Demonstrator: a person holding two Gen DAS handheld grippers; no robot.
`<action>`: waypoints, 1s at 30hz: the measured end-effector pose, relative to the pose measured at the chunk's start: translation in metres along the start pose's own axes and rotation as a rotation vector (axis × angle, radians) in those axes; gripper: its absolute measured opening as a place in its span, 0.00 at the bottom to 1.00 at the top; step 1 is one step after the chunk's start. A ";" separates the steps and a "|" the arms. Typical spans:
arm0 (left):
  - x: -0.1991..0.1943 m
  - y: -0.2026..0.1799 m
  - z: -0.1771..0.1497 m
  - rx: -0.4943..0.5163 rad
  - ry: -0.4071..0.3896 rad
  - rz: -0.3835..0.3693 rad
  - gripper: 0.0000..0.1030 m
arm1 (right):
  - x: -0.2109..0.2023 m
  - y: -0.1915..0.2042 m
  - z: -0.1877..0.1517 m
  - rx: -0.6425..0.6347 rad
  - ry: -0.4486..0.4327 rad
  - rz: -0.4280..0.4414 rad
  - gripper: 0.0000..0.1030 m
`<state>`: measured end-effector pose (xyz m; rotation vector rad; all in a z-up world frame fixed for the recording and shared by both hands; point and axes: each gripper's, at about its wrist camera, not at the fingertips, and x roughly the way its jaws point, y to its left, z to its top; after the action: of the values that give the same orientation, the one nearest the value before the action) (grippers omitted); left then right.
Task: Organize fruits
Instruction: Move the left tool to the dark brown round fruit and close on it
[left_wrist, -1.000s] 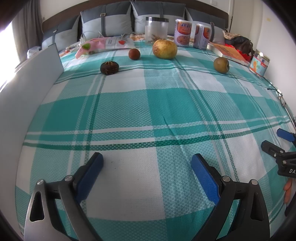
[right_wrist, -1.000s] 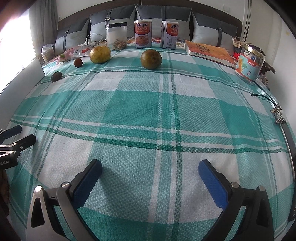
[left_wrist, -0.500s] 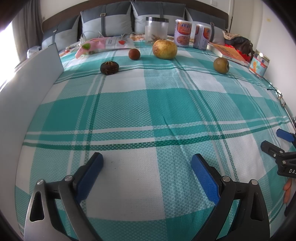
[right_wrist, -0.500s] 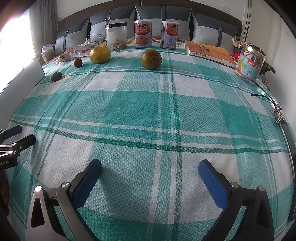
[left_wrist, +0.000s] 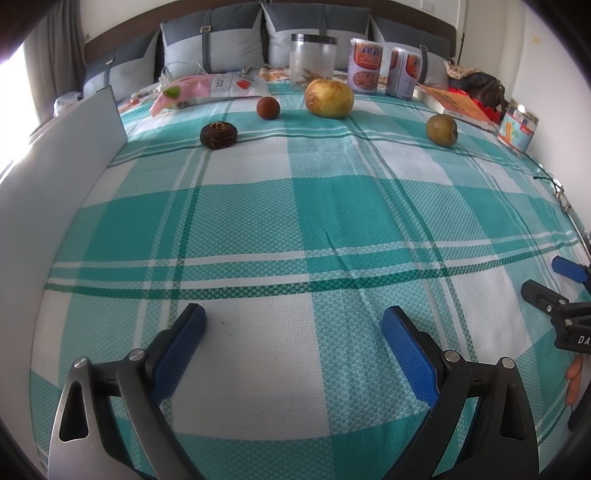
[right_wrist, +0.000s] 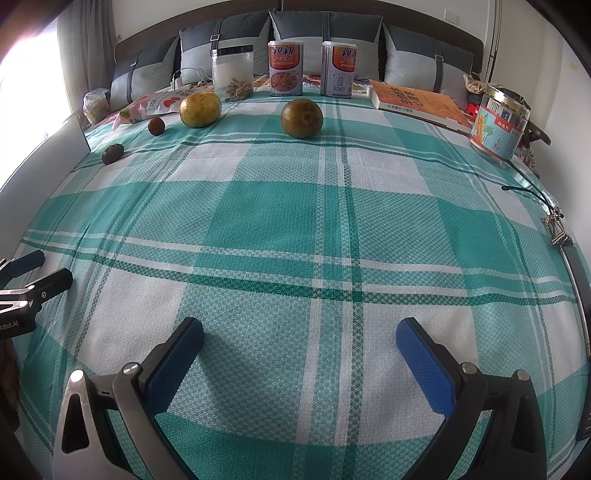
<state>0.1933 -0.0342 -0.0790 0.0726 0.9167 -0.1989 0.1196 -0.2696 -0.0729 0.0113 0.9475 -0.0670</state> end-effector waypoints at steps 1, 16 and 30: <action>0.000 -0.001 0.000 0.000 0.000 0.001 0.94 | 0.000 0.000 0.000 0.000 0.000 0.000 1.00; 0.073 0.072 0.134 -0.178 -0.021 -0.003 0.94 | 0.000 -0.001 0.000 0.001 0.000 0.002 1.00; 0.052 0.076 0.115 -0.128 -0.102 -0.006 0.42 | 0.000 0.000 0.000 0.002 -0.001 0.004 1.00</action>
<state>0.3290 0.0164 -0.0522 -0.0583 0.8263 -0.1483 0.1197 -0.2695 -0.0731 0.0150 0.9463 -0.0640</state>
